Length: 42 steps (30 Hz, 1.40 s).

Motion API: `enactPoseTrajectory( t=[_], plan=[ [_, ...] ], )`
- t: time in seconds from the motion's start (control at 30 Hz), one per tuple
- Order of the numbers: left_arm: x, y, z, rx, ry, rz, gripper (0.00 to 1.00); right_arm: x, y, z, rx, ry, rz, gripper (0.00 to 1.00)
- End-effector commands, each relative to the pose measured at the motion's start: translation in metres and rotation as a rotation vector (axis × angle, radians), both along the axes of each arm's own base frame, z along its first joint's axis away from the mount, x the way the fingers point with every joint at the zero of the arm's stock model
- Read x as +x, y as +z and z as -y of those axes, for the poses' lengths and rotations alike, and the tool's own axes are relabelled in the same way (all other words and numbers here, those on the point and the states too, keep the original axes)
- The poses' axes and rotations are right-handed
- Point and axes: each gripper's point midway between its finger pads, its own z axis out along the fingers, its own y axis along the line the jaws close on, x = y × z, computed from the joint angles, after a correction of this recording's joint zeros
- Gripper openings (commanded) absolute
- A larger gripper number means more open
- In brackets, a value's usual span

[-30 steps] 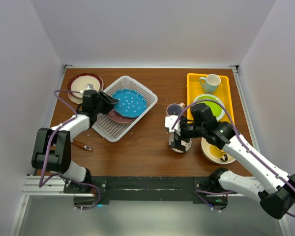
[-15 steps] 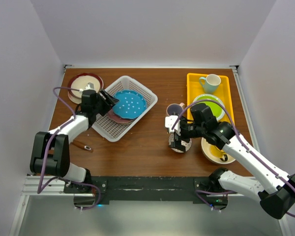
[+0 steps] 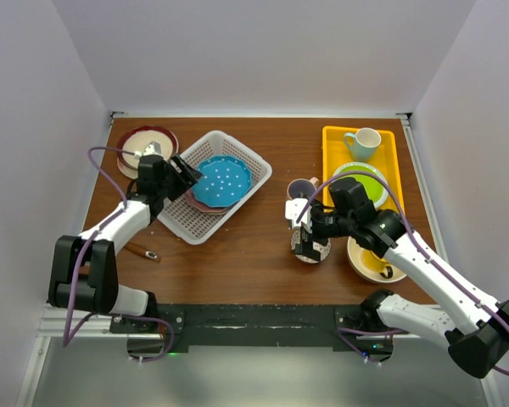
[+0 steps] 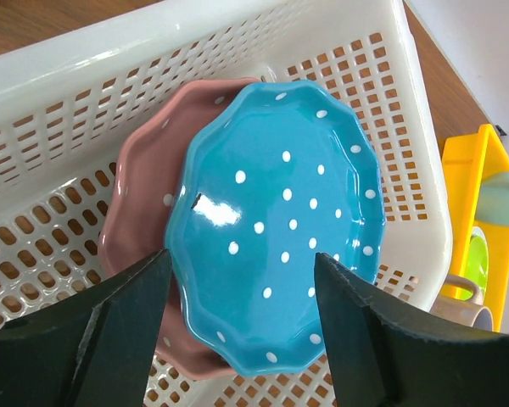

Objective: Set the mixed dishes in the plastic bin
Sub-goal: Place the plate in the plastic bin, then pick up the plate at the center of the board.

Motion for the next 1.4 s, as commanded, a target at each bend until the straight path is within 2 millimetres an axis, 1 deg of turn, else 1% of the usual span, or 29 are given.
enactPoseTrajectory(
  t=[0.0,0.17,0.2,0.27,0.4,0.57,0.6,0.67,0.7,0.73,0.77,0.8,0.87,0.9,0.97,1.0,1.07,1.1,1.17,1.2,1.37],
  plan=[
    [0.006,0.030,-0.011,0.052,0.019,0.086,0.73,0.002,0.008,-0.004,0.035,0.018,0.035,0.98],
    [0.002,0.039,-0.014,0.070,0.020,0.104,0.75,0.002,0.007,-0.004,0.033,0.017,0.033,0.98],
    [0.001,0.045,-0.015,0.072,0.022,0.119,0.75,0.003,0.008,-0.004,0.033,0.015,0.037,0.98],
    [-0.002,0.049,-0.016,0.082,0.020,0.128,0.76,0.003,0.007,-0.004,0.032,0.016,0.033,0.98],
    [-0.008,0.064,-0.017,0.093,0.013,0.172,0.79,0.003,0.009,-0.004,0.035,0.015,0.036,0.98],
    [-0.017,0.074,-0.019,0.106,0.011,0.197,0.83,0.004,0.008,-0.003,0.034,0.012,0.034,0.98],
    [-0.018,0.080,-0.020,0.106,0.011,0.214,0.84,0.004,0.008,-0.003,0.032,0.010,0.033,0.98],
    [-0.021,0.084,-0.020,0.112,0.003,0.230,0.85,0.005,0.009,-0.003,0.034,0.009,0.035,0.98],
    [-0.023,0.091,-0.019,0.108,-0.003,0.248,0.86,0.006,0.010,-0.002,0.035,0.005,0.038,0.98],
    [-0.025,0.092,-0.018,0.112,-0.009,0.256,0.88,0.006,0.010,-0.002,0.035,0.005,0.037,0.98],
    [-0.030,0.088,-0.019,0.117,-0.013,0.234,0.89,0.006,0.010,-0.002,0.035,0.003,0.037,0.98],
    [-0.033,0.095,-0.019,0.119,-0.017,0.254,0.90,0.007,0.011,-0.002,0.036,0.001,0.039,0.98],
    [-0.037,0.100,-0.020,0.126,-0.017,0.264,0.92,0.008,0.011,-0.001,0.036,-0.003,0.039,0.98],
    [-0.041,0.108,-0.022,0.131,-0.014,0.286,0.94,0.009,0.012,-0.001,0.038,-0.006,0.039,0.98],
    [-0.045,0.115,-0.024,0.151,-0.018,0.301,0.96,0.010,0.013,-0.001,0.040,-0.008,0.042,0.98],
    [-0.049,0.123,-0.026,0.160,-0.013,0.323,1.00,0.011,0.014,0.000,0.039,-0.012,0.043,0.98],
    [-0.053,0.130,-0.030,0.192,-0.014,0.337,1.00,0.012,0.016,0.000,0.040,-0.016,0.046,0.98],
    [-0.057,0.138,-0.031,0.201,-0.015,0.360,1.00,0.014,0.018,0.000,0.043,-0.018,0.050,0.98],
    [-0.061,0.145,-0.034,0.230,-0.021,0.378,1.00,0.016,0.020,0.000,0.044,-0.021,0.056,0.98],
    [-0.065,0.153,-0.035,0.245,-0.027,0.402,1.00,0.017,0.021,-0.001,0.043,-0.023,0.056,0.98],
    [-0.074,0.170,-0.036,0.269,-0.038,0.445,1.00,0.023,0.029,-0.003,0.047,-0.030,0.070,0.98]
  ],
)
